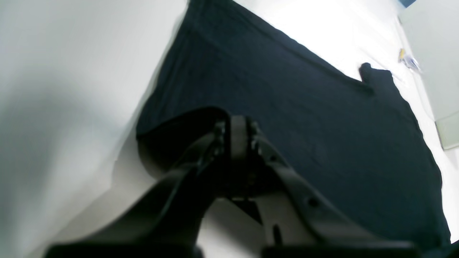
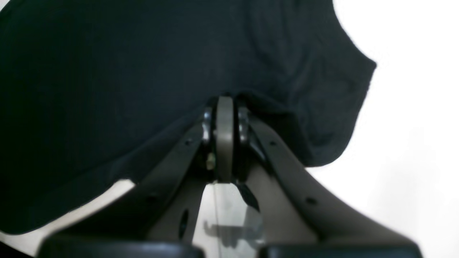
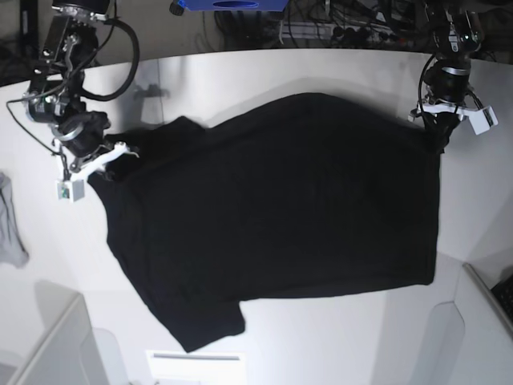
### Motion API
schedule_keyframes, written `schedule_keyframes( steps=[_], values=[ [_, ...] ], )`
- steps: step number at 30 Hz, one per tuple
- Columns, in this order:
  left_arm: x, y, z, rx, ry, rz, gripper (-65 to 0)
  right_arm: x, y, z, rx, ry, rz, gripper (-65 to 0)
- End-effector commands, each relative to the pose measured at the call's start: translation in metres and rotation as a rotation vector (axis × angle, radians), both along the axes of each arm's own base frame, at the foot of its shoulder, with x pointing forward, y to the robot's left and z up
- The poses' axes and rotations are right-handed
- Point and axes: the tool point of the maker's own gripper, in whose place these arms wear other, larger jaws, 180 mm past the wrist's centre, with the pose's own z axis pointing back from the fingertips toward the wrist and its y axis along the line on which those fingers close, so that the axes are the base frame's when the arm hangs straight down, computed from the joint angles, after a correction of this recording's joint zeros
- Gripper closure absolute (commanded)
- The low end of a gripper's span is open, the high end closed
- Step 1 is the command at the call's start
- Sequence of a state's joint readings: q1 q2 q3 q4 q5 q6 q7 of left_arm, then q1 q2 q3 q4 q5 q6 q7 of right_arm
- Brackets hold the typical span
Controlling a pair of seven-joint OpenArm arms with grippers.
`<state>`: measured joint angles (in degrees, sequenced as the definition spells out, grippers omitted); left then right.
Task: Fold the T-shirt properly
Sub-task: 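Pull both shoulder corners apart and drag the shirt toward the robot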
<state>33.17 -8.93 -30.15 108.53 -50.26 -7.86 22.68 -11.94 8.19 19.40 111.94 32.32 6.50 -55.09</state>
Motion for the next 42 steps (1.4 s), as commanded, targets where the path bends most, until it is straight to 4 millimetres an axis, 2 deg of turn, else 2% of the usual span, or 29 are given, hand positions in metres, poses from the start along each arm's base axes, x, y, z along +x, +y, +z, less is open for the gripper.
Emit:
schedule_keyframes(
  steps=[1,11,17,21,27,37,39,42],
  values=[
    [0.002,0.002,0.007,0.006,-0.028,-0.001,0.0,0.011,-0.003,0.012,-0.007,-0.05,-0.003,0.0],
    [0.006,0.016,-0.013,-0.018,-0.001,0.047,0.0,0.033,-0.009,0.0,0.026,-0.029,-0.027,0.0],
    [0.01,0.019,-0.012,-0.02,-0.005,0.065,0.0,0.044,-0.01,-0.003,0.042,-0.023,-0.035,0.0],
    [0.008,0.027,-0.017,-0.026,0.022,0.122,0.0,0.052,0.004,-0.007,0.048,-0.01,0.012,0.0],
    [0.015,0.027,-0.012,-0.027,0.002,0.125,0.0,0.061,0.01,0.001,0.053,-0.035,0.025,0.0],
    [0.021,0.03,-0.007,-0.022,-0.018,0.129,0.0,0.083,0.006,-0.004,0.078,-0.017,0.007,0.0],
    [0.029,0.035,0.001,-0.004,-0.036,0.12,0.0,0.088,0.005,-0.005,0.085,-0.015,0.004,0.0],
    [0.032,0.045,0.001,-0.004,-0.026,0.172,0.0,0.094,0.004,-0.007,0.095,-0.008,-0.003,0.0]
  ],
)
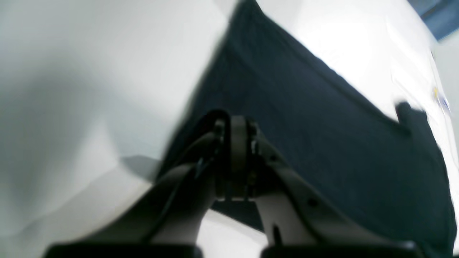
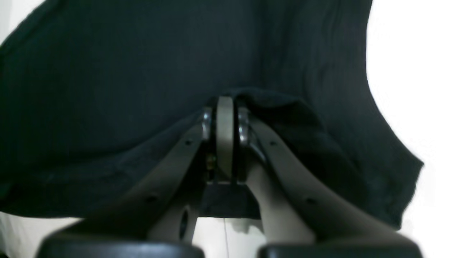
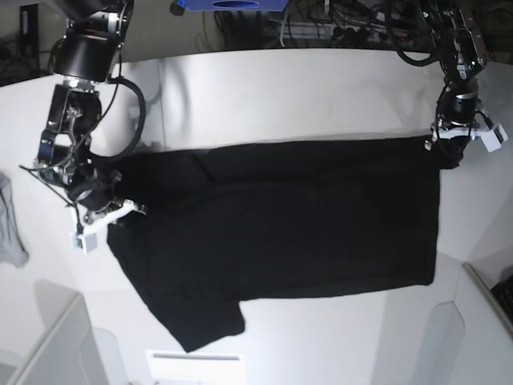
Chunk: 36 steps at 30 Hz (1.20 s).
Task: Fold the T-shirt properly
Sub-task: 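Pull both shoulder corners apart and drag the shirt toward the robot, then drag the held shirt further toward the robot, smoothing it flat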
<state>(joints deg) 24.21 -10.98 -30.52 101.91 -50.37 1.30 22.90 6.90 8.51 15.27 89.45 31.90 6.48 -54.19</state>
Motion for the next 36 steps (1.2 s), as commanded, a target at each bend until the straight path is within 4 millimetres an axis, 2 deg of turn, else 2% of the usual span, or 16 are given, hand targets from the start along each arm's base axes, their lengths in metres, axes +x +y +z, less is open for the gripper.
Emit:
schedule_keyframes(
  steps=[1,3,6,9,13,21,22,24,26,29,32,34,36],
  values=[
    [0.007,0.005,0.014,0.023,-0.044,0.004,0.0,0.012,-0.004,0.014,-0.002,-0.047,-0.006,0.0],
    [0.015,0.007,0.021,0.044,-0.056,-0.015,0.0,0.015,-0.004,0.013,0.004,-0.04,-0.009,0.0],
    [0.021,0.01,0.021,0.04,-0.065,-0.009,0.0,0.022,-0.005,0.01,0.017,-0.029,-0.014,0.0],
    [0.026,0.01,0.012,0.009,-0.033,-0.014,0.0,0.028,-0.006,0.003,0.034,-0.002,-0.022,0.0],
    [0.036,0.006,-0.002,-0.056,0.029,-0.04,0.0,0.032,-0.006,0.003,0.037,-0.002,-0.023,0.0],
    [0.049,0.007,0.006,-0.061,-0.004,-0.038,0.0,0.034,-0.006,0.006,0.038,-0.004,-0.022,0.0],
    [0.049,0.007,0.006,-0.059,-0.004,-0.038,0.0,0.034,-0.006,0.006,0.038,-0.004,-0.022,-5.0],
    [0.049,0.007,0.006,-0.06,-0.004,-0.037,-10.0,0.033,-0.008,0.005,0.04,-0.004,-0.03,-19.5],
    [0.051,0.008,0.008,-0.059,-0.012,-0.034,-21.6,0.033,-0.009,0.005,0.039,-0.007,-0.033,-27.5],
    [0.049,0.019,0.014,-0.052,-0.027,-0.005,-39.5,0.032,-0.013,0.006,0.048,0.003,-0.08,-28.4],
    [0.047,0.031,0.026,-0.042,-0.06,0.029,-51.5,0.026,-0.023,0.013,0.034,-0.008,-0.132,-28.4],
    [0.044,0.033,0.04,-0.018,-0.085,0.032,-55.0,0.019,-0.025,0.026,0.011,-0.057,-0.144,-28.4],
    [0.035,0.03,0.047,0.005,-0.087,0.023,-54.8,0.005,-0.028,0.033,-0.012,-0.104,-0.173,-28.4]
  ],
)
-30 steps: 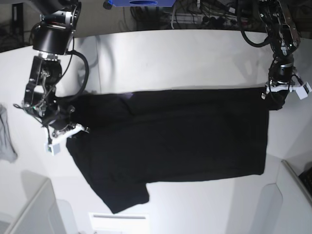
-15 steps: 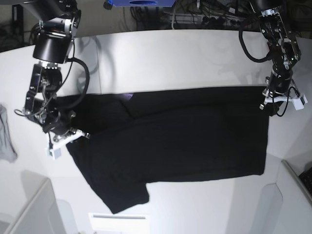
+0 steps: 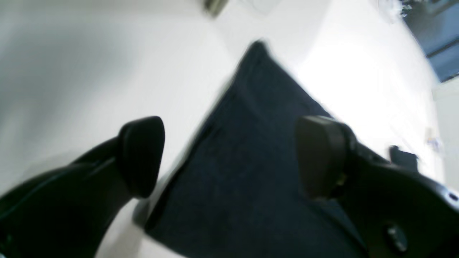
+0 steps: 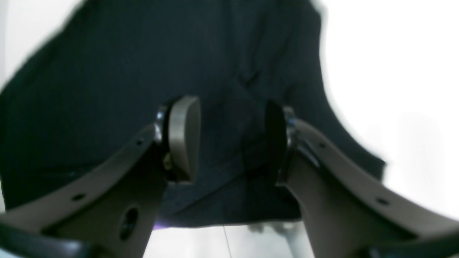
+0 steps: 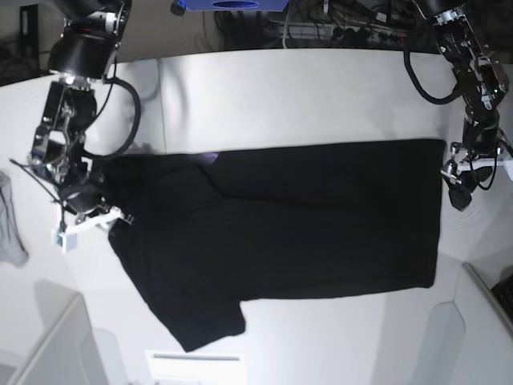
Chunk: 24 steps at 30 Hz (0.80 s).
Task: Fold the T-shirt properly
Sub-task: 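Drag the held shirt further toward the robot, smoothing it flat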
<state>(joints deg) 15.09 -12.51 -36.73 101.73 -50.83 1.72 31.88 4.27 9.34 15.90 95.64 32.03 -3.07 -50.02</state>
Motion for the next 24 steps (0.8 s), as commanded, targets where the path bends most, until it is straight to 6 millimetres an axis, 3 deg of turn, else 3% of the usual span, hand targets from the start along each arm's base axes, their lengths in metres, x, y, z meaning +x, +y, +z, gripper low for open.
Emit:
schedule_keyframes(
  steps=[1,4,9,12,15,18,24],
  values=[
    [-0.006,0.002,0.007,0.029,-0.01,-0.004,-55.0,-0.004,-0.008,0.013,-0.016,-0.047,-0.031,-28.5],
    [-0.029,0.001,-0.011,0.01,0.043,0.019,-55.0,-0.035,-0.015,0.012,-0.001,-0.088,-0.128,-30.2],
    [-0.062,0.012,-0.05,-0.075,0.114,0.131,-55.0,-0.079,-0.023,-0.008,0.049,-0.053,-0.255,-44.9],
    [-0.064,0.008,-0.068,-0.102,0.142,0.113,-55.0,-0.095,-0.017,-0.022,0.071,-0.014,-0.269,-45.5],
    [-0.052,0.005,-0.075,-0.118,0.123,0.079,-55.0,-0.104,-0.011,-0.029,0.07,-0.006,-0.231,-45.3],
    [-0.047,0.005,-0.086,-0.152,0.129,0.09,-55.0,-0.112,-0.016,-0.035,0.097,0.006,-0.283,-45.3],
    [-0.038,0.006,-0.094,-0.186,0.127,0.103,-54.8,-0.107,-0.029,-0.064,0.158,0.065,-0.358,-45.3]
  ],
)
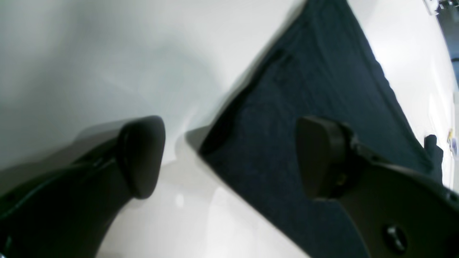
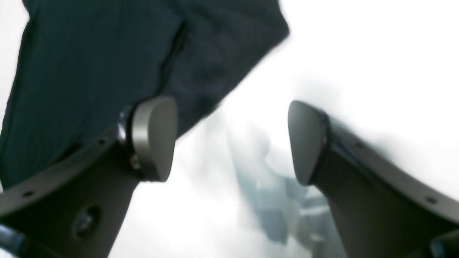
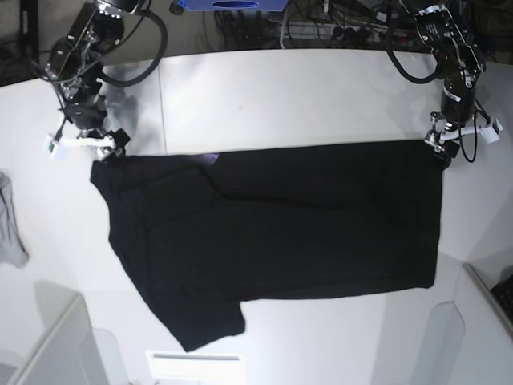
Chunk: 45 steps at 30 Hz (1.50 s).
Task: Fold the T-shirt properly
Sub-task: 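Drag the held shirt further toward the robot, smoothing it flat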
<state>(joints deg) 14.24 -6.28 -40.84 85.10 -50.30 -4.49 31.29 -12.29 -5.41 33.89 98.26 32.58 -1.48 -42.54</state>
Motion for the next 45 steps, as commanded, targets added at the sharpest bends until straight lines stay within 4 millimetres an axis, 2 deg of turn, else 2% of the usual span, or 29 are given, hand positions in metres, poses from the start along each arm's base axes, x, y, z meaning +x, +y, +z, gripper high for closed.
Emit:
schedule_keyframes(
  steps=[1,7,11,17,18,20,22,24,27,28,29,30,36,38,45],
  values=[
    [0.003,0.006,0.006,0.011,-0.015,0.004,-54.8,0.009,-0.007,0.006,-0.007,-0.033,-0.014,-45.3],
    [0.013,-0.011,-0.01,-0.006,0.028,-0.069,-54.6,0.023,-0.014,-0.012,0.042,-0.005,-0.044,-45.3],
    [0.011,-0.011,-0.019,-0.026,0.045,-0.057,-54.6,0.032,-0.012,-0.02,0.071,0.006,-0.046,-45.3],
    [0.011,-0.01,-0.02,-0.026,0.048,-0.057,-53.8,0.038,-0.009,-0.031,0.093,0.028,-0.041,-45.2],
    [0.011,-0.011,-0.02,-0.027,0.048,-0.058,-51.3,0.039,-0.008,-0.034,0.099,0.033,-0.043,-45.2],
    [0.01,-0.01,-0.02,-0.027,0.049,-0.055,-42.3,0.039,-0.008,-0.038,0.107,0.043,-0.044,-44.3],
    [0.01,-0.01,-0.02,-0.027,0.049,-0.055,-31.4,0.038,-0.008,-0.039,0.104,0.048,-0.041,-38.3],
    [0.01,-0.01,-0.02,-0.027,0.049,-0.055,-21.4,0.039,-0.012,-0.037,0.095,0.045,-0.039,-29.0],
    [0.011,-0.01,-0.02,-0.026,0.049,-0.058,-3.8,0.039,-0.014,-0.037,0.092,0.044,-0.039,-11.3],
    [0.011,-0.011,-0.02,-0.026,0.05,-0.06,0.0,0.04,-0.014,-0.036,0.092,0.041,-0.039,-6.3],
    [0.011,-0.011,-0.02,-0.027,0.05,-0.06,0.0,0.042,-0.016,-0.034,0.089,0.037,-0.04,-1.5],
    [0.011,-0.012,-0.02,-0.028,0.052,-0.063,0.0,0.042,-0.021,-0.033,0.075,0.038,-0.04,0.0],
    [0.009,-0.007,-0.017,-0.006,0.06,-0.078,0.0,0.032,-0.031,-0.033,0.056,0.051,-0.048,0.0],
    [0.007,-0.01,-0.019,0.002,0.077,-0.103,0.0,0.029,-0.04,-0.026,0.025,0.043,-0.047,0.0],
    [-0.012,-0.015,-0.016,0.046,0.116,-0.159,0.0,0.01,-0.049,-0.002,-0.063,0.012,-0.028,0.0]
  ],
)
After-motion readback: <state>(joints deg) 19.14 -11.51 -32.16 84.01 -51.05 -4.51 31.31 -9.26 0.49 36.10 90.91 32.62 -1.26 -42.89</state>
